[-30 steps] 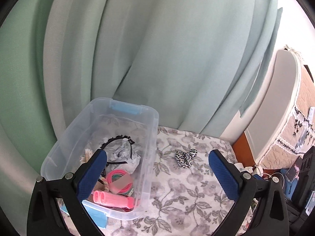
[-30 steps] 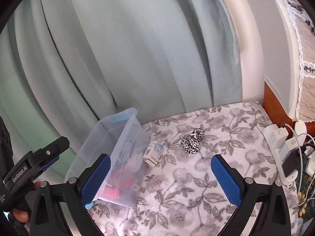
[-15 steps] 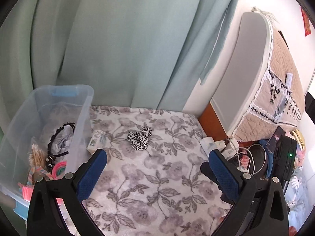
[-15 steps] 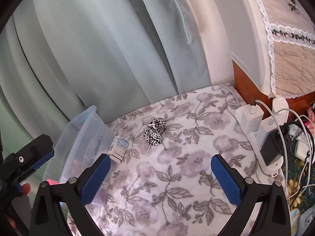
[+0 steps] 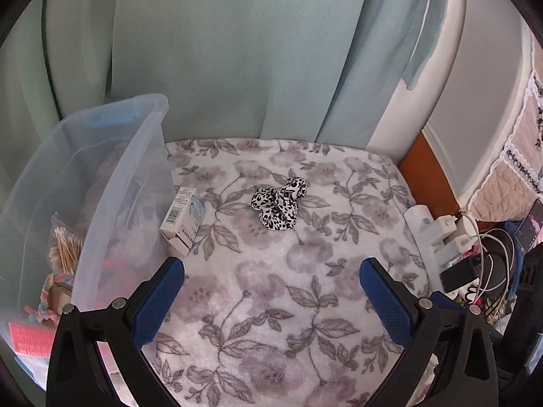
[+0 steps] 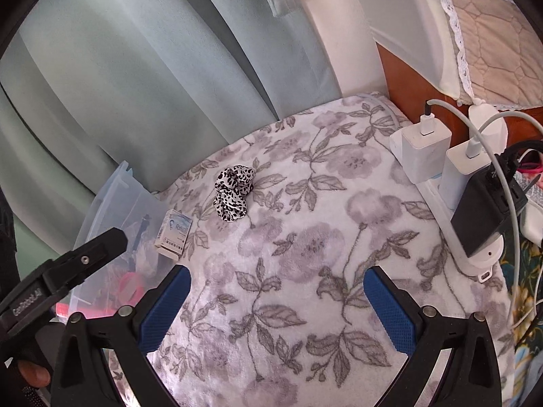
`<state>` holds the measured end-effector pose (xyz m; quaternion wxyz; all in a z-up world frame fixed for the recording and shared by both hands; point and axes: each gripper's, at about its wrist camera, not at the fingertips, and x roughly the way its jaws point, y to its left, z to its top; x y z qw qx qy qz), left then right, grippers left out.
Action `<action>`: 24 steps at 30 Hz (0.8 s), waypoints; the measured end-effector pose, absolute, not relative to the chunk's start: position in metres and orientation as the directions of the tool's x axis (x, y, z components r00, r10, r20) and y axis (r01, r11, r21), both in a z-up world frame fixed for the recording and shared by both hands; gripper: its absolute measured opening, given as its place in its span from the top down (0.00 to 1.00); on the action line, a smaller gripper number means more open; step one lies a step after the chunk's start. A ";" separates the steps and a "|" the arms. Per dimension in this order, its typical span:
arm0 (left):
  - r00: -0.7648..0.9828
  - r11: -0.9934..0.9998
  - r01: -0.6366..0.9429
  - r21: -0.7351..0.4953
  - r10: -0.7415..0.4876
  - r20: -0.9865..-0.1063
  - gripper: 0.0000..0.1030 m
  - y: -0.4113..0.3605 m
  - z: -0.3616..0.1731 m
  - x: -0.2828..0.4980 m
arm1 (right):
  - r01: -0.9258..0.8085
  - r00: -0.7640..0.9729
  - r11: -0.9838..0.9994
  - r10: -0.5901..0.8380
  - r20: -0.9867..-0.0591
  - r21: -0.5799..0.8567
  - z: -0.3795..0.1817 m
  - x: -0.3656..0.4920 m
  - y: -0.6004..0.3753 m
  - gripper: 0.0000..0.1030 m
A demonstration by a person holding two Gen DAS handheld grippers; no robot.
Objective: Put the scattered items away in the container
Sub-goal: 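Withdraw both tools from the box toward the medicine box and scrunchie, then move the left tool to the white medicine box while the right approaches the scrunchie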
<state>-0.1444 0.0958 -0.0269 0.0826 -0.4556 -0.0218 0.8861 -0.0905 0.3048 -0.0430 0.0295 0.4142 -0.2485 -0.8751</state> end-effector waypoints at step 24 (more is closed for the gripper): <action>-0.489 -0.919 0.388 0.065 -0.265 -0.831 0.05 0.069 -0.137 -0.203 | -0.085 -0.573 -0.898 -0.310 -0.759 0.431 -0.088 -0.134 0.305 0.06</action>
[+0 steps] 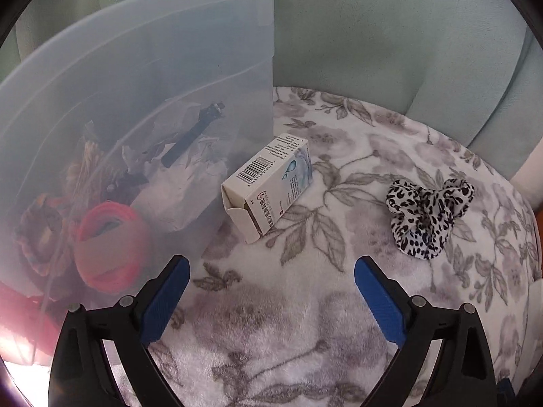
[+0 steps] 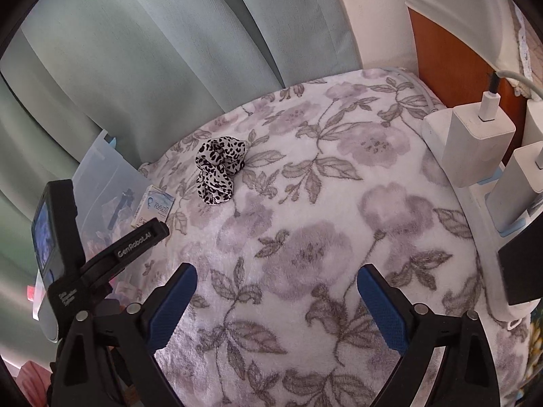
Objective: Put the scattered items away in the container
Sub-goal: 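Move the left tool to the white medicine box while the right approaches the scrunchie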
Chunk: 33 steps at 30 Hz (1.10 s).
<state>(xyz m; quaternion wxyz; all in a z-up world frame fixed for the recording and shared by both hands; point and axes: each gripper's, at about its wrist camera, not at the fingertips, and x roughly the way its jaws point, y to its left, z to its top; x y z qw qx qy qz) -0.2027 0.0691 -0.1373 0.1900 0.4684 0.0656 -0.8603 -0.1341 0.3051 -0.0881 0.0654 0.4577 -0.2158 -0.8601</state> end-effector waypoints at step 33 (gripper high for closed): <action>-0.513 -0.953 0.297 0.065 -0.217 -0.831 0.05 0.070 -0.149 -0.233 | -0.064 -0.560 -0.911 -0.305 -0.771 0.407 -0.081 -0.156 0.306 0.06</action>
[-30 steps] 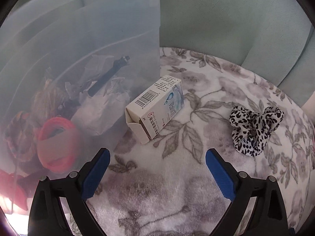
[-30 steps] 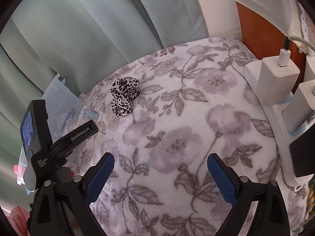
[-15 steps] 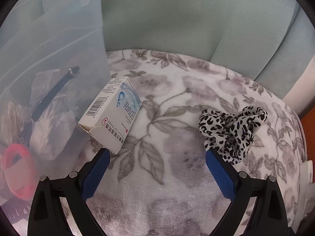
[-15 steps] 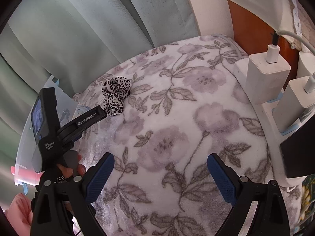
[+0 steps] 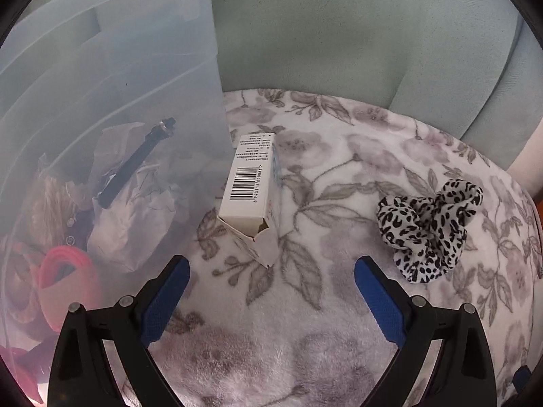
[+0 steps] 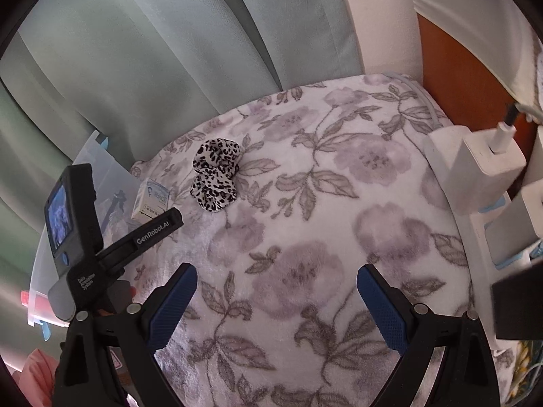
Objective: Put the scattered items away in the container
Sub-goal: 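Move the left tool to the white medicine box while the right approaches the scrunchie, then close the left tool on the medicine box while the right grips the leopard scrunchie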
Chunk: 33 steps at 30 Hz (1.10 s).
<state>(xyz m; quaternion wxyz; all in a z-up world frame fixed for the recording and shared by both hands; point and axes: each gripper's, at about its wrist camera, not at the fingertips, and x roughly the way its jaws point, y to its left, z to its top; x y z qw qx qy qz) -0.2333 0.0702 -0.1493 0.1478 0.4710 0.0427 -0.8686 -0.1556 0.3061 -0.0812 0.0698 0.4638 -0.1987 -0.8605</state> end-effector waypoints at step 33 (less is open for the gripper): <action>-0.507 -0.910 0.415 0.000 -0.231 -0.831 0.66 0.058 -0.168 -0.292 | -0.020 -0.523 -0.822 -0.477 -0.707 0.569 -0.129 -0.288 0.261 0.80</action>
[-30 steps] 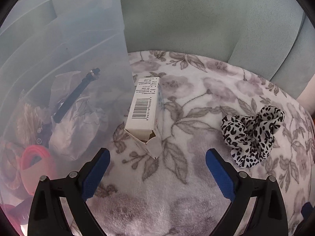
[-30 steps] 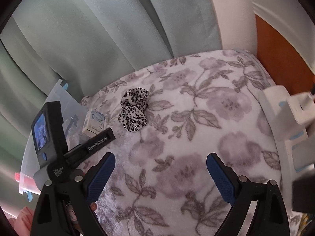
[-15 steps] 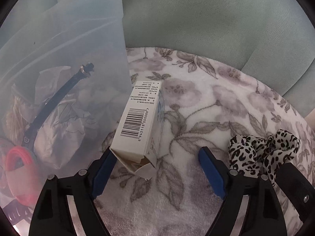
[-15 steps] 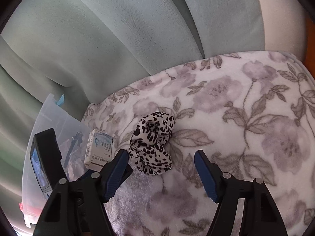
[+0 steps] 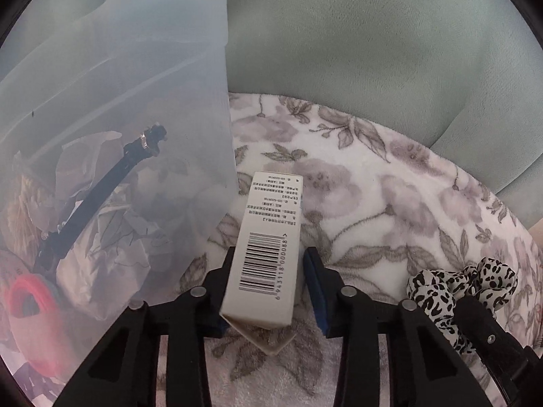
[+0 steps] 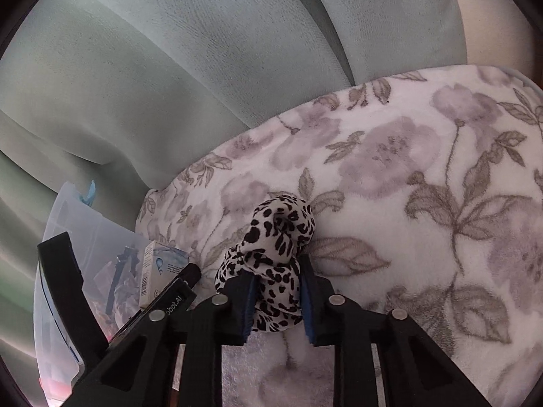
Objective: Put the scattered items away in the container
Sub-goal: 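Close the left tool on the medicine box while the right grips the leopard scrunchie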
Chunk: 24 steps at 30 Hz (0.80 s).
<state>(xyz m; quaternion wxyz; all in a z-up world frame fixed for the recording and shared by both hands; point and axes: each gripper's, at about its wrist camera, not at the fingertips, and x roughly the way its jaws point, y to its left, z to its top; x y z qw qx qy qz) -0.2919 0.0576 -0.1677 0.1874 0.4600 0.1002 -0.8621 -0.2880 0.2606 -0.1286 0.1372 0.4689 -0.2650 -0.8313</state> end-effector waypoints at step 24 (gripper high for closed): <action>-0.475 -0.991 0.071 -0.115 0.067 -0.877 0.75 0.107 -0.135 -0.184 | -0.210 -0.596 -0.759 -0.400 -0.696 0.616 -0.088 -0.148 0.296 0.84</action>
